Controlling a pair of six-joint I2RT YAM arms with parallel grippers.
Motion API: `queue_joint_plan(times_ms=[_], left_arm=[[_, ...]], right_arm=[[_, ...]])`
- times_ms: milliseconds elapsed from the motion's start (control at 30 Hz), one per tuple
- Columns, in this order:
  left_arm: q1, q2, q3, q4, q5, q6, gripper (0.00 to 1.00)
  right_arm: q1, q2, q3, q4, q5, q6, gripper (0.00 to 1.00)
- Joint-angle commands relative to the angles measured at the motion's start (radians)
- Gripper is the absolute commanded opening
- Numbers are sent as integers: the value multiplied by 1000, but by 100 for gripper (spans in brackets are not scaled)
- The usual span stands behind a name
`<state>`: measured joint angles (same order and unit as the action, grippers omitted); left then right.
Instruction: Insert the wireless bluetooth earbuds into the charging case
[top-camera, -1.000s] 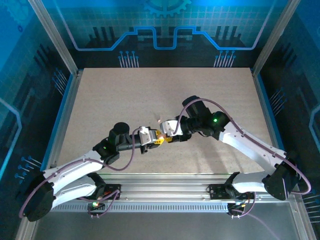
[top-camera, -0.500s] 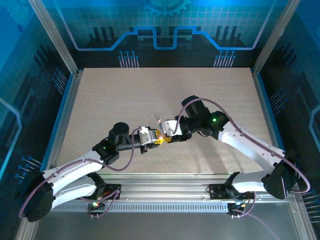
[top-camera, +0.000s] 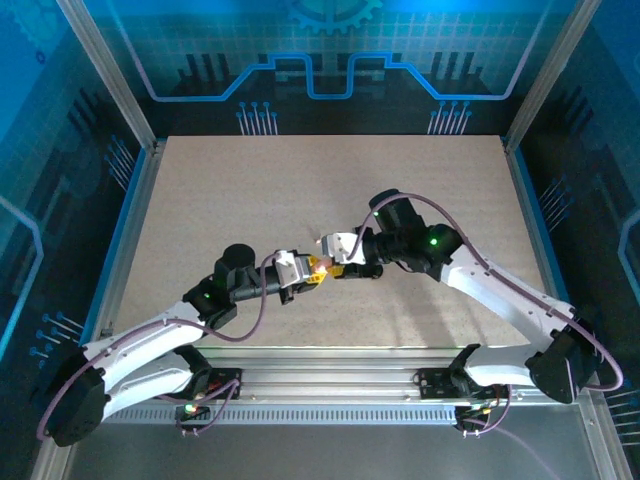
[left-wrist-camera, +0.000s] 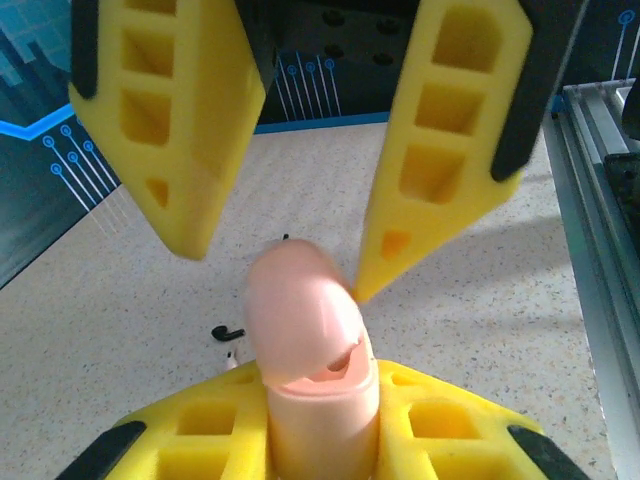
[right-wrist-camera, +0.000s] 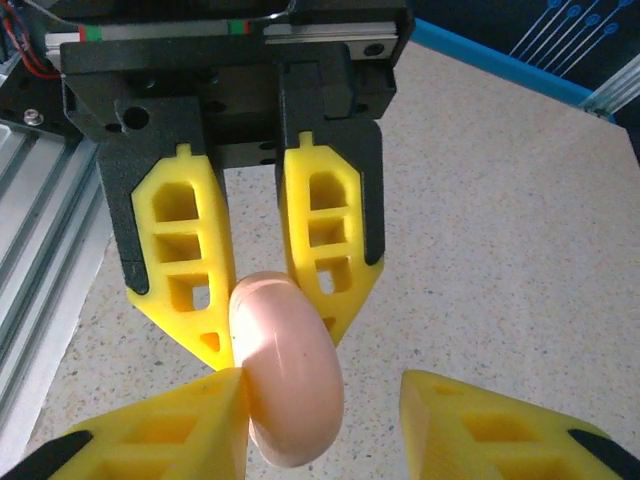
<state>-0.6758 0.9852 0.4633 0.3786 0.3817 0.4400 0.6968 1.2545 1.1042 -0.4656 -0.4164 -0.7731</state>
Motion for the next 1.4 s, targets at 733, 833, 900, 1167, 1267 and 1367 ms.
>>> queue_joint_plan(times_ms=[733,833,900,1167,1267,1367], left_arm=[[165,100,-148,468,59,-298,19],[182,122,-163,486,6,-326,19],[182,124,-164,478,-32,-334,19],[247,119,-201,503,-108,-385,19],[275,85,-209,471,-157,-404,19],[311,42,-217,431,-200,-414,18]], right_arm=[[-99,-89,-56,172,31,393,41],[-105,-53,-58,173,60,493,39],[-106,-21,-50,165,79,548,39],[-107,192,134,-5,210,662,43],[-107,310,270,-137,233,724,44],[-106,397,340,-162,229,689,45]])
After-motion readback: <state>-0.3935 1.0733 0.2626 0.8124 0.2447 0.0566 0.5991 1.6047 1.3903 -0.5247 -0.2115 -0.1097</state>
